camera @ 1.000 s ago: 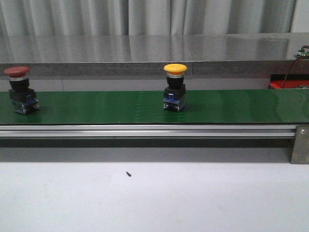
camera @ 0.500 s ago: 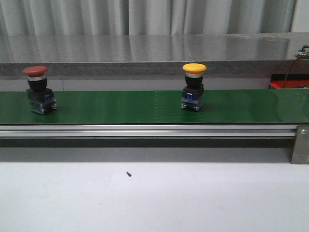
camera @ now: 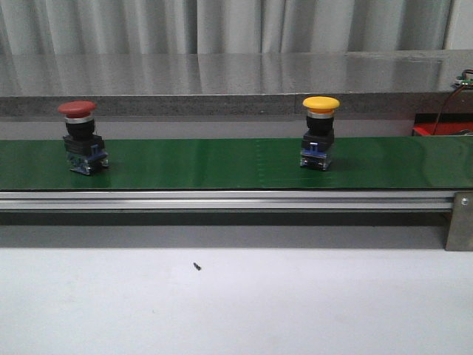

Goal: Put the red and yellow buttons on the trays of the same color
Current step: 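Lower the right gripper over the yellow button arriving on the belt, then grasp the yellow button with the right gripper and lift it over the yellow tray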

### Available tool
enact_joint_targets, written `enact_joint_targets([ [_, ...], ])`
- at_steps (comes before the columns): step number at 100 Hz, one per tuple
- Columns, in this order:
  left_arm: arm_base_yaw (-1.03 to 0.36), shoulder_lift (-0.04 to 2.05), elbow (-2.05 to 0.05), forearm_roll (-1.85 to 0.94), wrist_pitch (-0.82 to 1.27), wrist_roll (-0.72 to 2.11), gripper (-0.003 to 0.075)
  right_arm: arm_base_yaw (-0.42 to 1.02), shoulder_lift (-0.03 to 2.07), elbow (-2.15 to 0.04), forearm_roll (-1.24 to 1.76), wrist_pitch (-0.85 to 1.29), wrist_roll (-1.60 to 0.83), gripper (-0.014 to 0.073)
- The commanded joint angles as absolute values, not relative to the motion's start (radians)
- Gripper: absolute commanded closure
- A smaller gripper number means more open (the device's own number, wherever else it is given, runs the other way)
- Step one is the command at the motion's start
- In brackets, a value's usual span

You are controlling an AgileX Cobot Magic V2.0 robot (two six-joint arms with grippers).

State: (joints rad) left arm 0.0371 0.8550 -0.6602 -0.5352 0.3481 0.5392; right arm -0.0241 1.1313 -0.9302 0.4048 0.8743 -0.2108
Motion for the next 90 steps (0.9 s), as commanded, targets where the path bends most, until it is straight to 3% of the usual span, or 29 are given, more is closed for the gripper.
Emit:
enact_joint_targets([
  [1, 0.029, 0.851, -0.688, -0.549, 0.278, 0.542, 0.074, -0.023, 1.167, -1.004, 0.447, 0.868, -0.254, 0.0043],
  [44, 0.029, 0.851, -0.688, -0.549, 0.278, 0.542, 0.074, 0.16, 1.439, -1.236, 0.306, 0.83, -0.267, 0.0043],
  [90, 0.029, 0.851, -0.688, -0.549, 0.278, 0.542, 0.074, 0.186, 1.632, -1.389, 0.222, 0.824, -0.261, 0.0043],
])
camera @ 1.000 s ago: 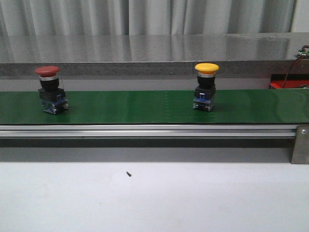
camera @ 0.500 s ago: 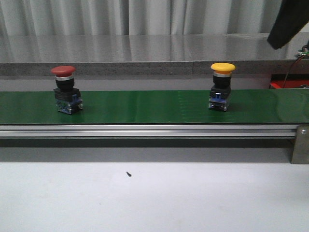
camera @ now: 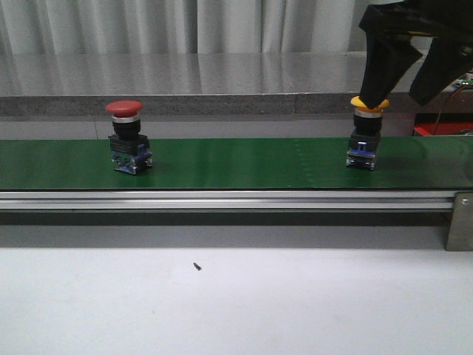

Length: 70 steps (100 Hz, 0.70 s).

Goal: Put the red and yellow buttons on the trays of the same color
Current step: 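Grasp the yellow button with the right gripper and lift it over the yellow tray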

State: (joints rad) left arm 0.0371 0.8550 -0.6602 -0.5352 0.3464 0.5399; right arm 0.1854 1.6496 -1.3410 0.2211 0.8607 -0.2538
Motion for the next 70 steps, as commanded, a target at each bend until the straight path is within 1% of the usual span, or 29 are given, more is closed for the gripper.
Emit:
enact_joint_targets([
  [1, 0.029, 0.851, -0.688, -0.549, 0.278, 0.542, 0.074, 0.186, 1.634, -1.39, 0.222, 0.824, -0.261, 0.0043],
  [19, 0.029, 0.851, -0.688, -0.549, 0.278, 0.542, 0.074, 0.186, 1.688, -1.413, 0.221, 0.814, -0.261, 0.0043],
  [26, 0.029, 0.851, -0.688, -0.549, 0.278, 0.542, 0.074, 0.186, 1.704, -1.418, 0.218, 0.814, -0.261, 0.006],
  [33, 0.029, 0.851, -0.688, -0.549, 0.278, 0.542, 0.074, 0.185, 1.714, -1.418, 0.217, 0.813, -0.26, 0.0123],
  [45, 0.029, 0.851, -0.688, -0.549, 0.278, 0.542, 0.074, 0.184, 1.72, -1.418, 0.21, 0.824, -0.252, 0.0304],
  [50, 0.029, 0.851, -0.688, -0.549, 0.278, 0.542, 0.074, 0.184, 1.72, -1.418, 0.208, 0.833, -0.252, 0.0351],
  [55, 0.029, 0.851, -0.688, -0.549, 0.278, 0.542, 0.074, 0.184, 1.72, -1.419, 0.208, 0.851, -0.25, 0.0367],
  [70, 0.029, 0.851, -0.688, -0.549, 0.278, 0.542, 0.074, 0.174, 1.694, -1.427, 0.184, 0.92, -0.206, 0.0367],
])
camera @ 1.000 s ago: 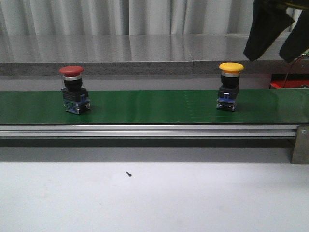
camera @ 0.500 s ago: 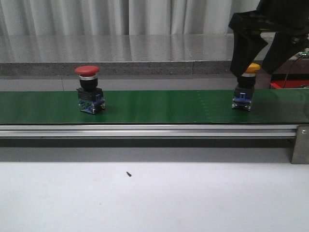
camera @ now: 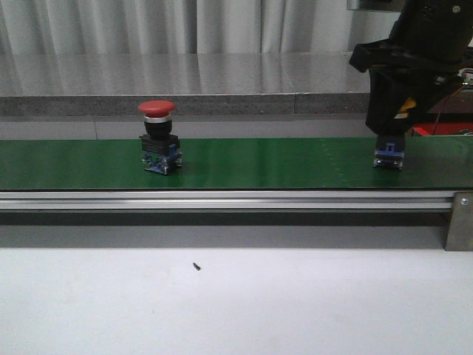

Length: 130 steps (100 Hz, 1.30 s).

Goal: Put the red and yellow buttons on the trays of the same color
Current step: 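Grasp the yellow button with the right gripper and lift it over the yellow tray, then lower the yellow button into the yellow tray and open the right gripper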

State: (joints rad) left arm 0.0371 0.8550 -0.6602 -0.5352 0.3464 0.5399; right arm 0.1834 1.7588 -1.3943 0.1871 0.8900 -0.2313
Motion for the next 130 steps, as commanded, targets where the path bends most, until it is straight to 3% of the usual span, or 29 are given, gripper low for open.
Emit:
enact_joint_targets([
  [1, 0.029, 0.851, -0.688, -0.549, 0.278, 0.542, 0.074, 0.173, 1.691, -1.427, 0.179, 0.923, -0.202, 0.0367],
  [26, 0.029, 0.851, -0.688, -0.549, 0.278, 0.542, 0.074, 0.078, 1.562, -1.414, 0.141, 1.015, -0.178, 0.0367],
  [71, 0.029, 0.851, -0.688, -0.549, 0.278, 0.542, 0.074, -0.322, 1.412, -1.171, 0.148, 0.96, -0.204, 0.0367],
  [130, 0.029, 0.851, -0.688, -0.549, 0.278, 0.542, 0.074, -0.349, 1.622, -1.124, 0.185, 0.772, -0.216, 0.0367],
])
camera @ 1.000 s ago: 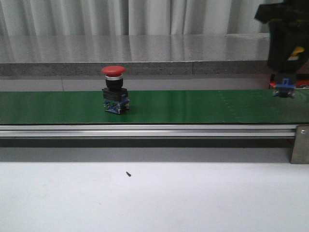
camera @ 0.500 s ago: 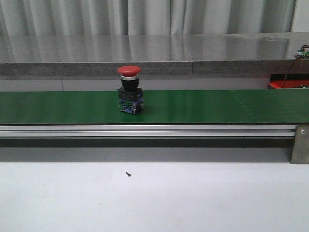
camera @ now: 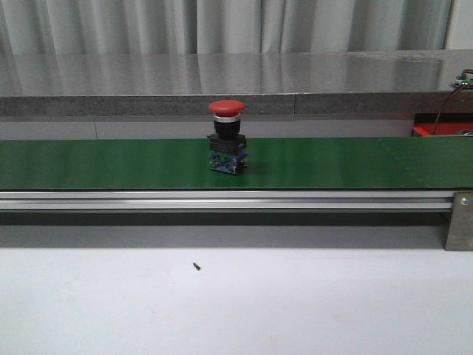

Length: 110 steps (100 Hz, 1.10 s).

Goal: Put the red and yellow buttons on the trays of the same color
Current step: 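Lower the yellow button into the yellow tray and open the right gripper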

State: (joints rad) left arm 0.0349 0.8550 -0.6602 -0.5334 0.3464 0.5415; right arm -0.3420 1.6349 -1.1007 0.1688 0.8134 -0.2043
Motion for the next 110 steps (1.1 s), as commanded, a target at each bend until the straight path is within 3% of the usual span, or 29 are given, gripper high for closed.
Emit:
enact_joint_targets([
  [1, 0.029, 0.851, -0.688, -0.549, 0.278, 0.542, 0.074, -0.349, 1.624, -1.124, 0.185, 0.772, -0.216, 0.0367],
  [21, 0.029, 0.851, -0.688, -0.549, 0.278, 0.542, 0.074, -0.349, 1.659, -1.124, 0.185, 0.794, -0.221, 0.0351],
  [50, 0.029, 0.851, -0.688, -0.549, 0.278, 0.542, 0.074, -0.349, 1.654, -1.125, 0.185, 0.807, -0.225, 0.0083],
  [85, 0.029, 0.851, -0.688, -0.549, 0.278, 0.542, 0.074, -0.319, 1.52, -1.204, 0.206, 0.876, -0.227, 0.0071],
  [110, 0.029, 0.851, -0.688, -0.549, 0.278, 0.542, 0.074, -0.123, 1.418, -1.248, 0.208, 0.945, -0.266, 0.0071],
])
